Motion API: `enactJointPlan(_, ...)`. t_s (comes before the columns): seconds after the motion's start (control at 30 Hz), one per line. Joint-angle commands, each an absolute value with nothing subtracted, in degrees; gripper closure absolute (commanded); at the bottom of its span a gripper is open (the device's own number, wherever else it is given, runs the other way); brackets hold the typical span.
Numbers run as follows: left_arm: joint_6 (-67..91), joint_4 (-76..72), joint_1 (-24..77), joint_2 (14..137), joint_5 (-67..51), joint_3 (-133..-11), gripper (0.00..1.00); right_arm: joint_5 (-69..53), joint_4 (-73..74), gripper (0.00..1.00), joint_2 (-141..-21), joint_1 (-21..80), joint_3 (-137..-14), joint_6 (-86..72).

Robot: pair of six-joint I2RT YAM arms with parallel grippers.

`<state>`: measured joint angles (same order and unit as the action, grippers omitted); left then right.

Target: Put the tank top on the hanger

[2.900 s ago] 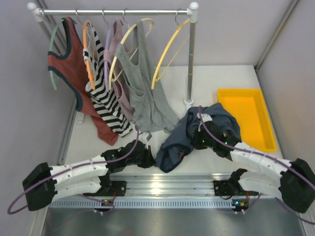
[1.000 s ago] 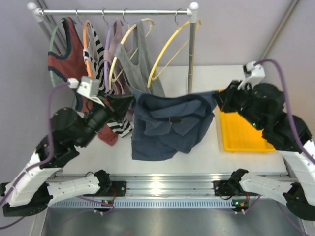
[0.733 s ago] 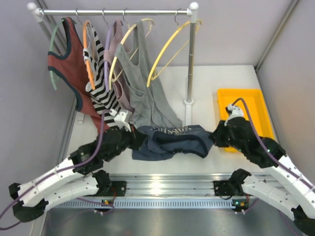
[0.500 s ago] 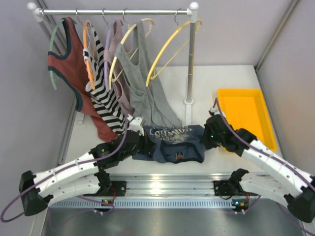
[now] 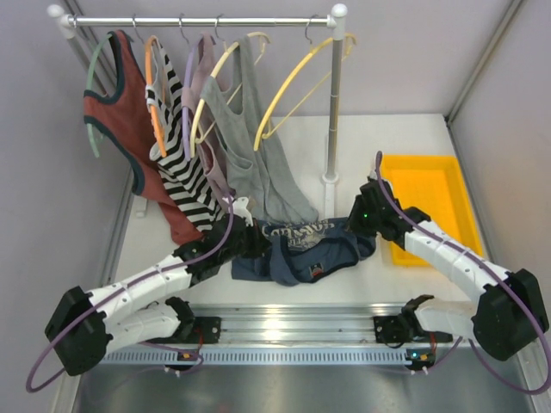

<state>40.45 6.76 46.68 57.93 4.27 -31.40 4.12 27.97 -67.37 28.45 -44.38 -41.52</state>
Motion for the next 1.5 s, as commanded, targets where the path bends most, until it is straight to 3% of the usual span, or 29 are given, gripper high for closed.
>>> enactJointPlan(0.0, 39.03, 1.41, 44.74, 58.71, 0.62, -31.20, 1.00, 0.80, 22.15, 0.78, -66.54, 27.86, -45.18, -43.15)
enactJointPlan(0.3, 38.23, 1.49, 44.03, 59.41, 0.26, -31.29, 1.00, -0.70, 23.03, 0.60, -59.25, 28.30, -41.57, -44.12)
enactJointPlan(0.43, 37.62, 1.93, 43.77, 58.89, -1.41, -31.46, 0.93, -0.88, 25.04, 0.58, -57.58, 28.30, -41.14, -43.07)
enactJointPlan(0.7, 35.69, 6.05, 43.33, 55.82, -0.97, -33.04, 0.63, 3.60, 27.68, 0.55, -56.43, 28.21, -40.96, -41.13)
enactJointPlan(0.87, 33.23, 10.63, 43.42, 52.48, -0.53, -35.15, 0.49, 6.41, 29.35, 0.52, -56.43, 28.30, -42.36, -39.64)
enactJointPlan(1.2, 26.99, 22.05, 43.33, 44.13, -2.98, -41.13, 0.46, 9.49, 31.55, 0.45, -56.34, 28.21, -44.82, -37.35)
enactJointPlan(1.47, 23.30, 23.03, 43.33, 40.08, -8.61, -55.95, 0.46, 8.88, 32.25, 0.43, -55.11, 28.30, -45.79, -35.69)
